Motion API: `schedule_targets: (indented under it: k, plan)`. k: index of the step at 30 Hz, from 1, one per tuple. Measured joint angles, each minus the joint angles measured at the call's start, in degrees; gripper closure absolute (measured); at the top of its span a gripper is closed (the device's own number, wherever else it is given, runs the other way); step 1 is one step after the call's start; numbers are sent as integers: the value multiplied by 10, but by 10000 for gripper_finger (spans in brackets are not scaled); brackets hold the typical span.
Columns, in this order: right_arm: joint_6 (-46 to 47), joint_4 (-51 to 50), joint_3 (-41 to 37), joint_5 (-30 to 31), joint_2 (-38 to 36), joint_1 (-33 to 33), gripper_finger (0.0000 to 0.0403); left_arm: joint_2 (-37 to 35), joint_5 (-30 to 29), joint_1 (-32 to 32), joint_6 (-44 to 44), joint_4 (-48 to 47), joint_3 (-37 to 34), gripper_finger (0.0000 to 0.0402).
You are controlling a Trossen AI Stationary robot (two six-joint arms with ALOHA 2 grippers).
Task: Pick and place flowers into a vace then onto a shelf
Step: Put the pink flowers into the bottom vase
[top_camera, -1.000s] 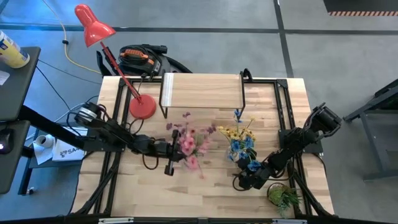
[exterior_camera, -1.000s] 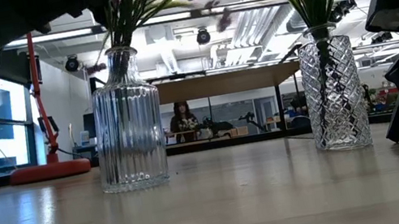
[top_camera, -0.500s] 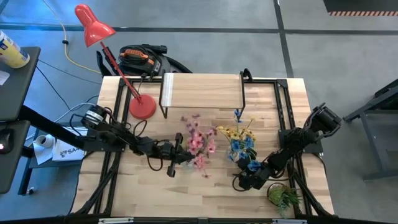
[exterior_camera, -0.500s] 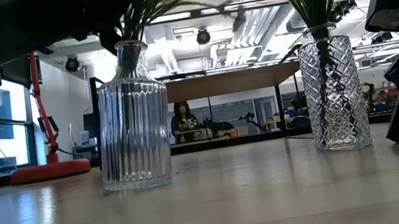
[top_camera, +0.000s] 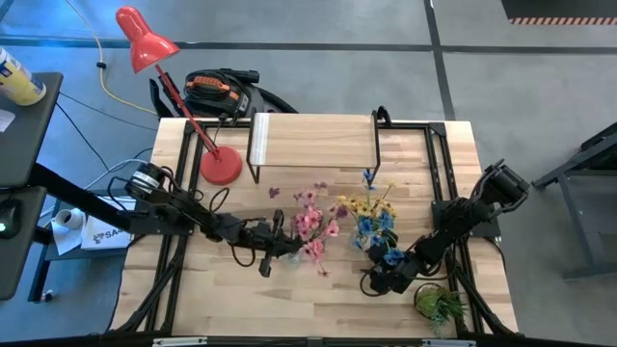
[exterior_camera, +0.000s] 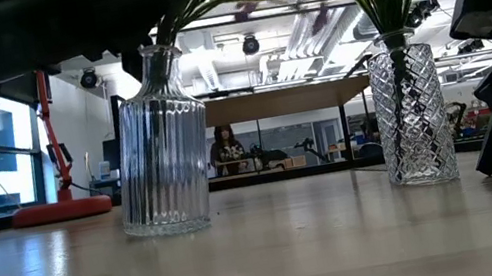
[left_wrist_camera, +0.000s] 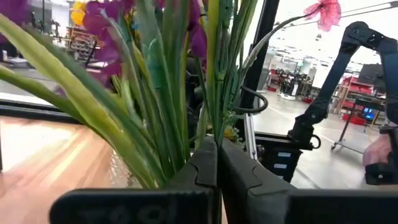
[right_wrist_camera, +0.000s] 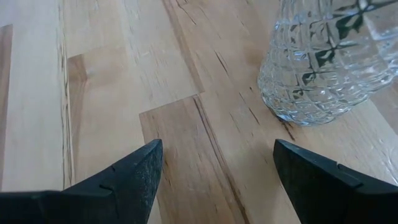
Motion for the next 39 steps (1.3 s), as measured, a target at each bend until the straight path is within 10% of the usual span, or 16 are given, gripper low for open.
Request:
schedule_targets:
  k: [39]
  plan:
    - [-2, -4, 0, -11, 0, 0, 104, 0, -217, -79, -64, -58, -1, 332]
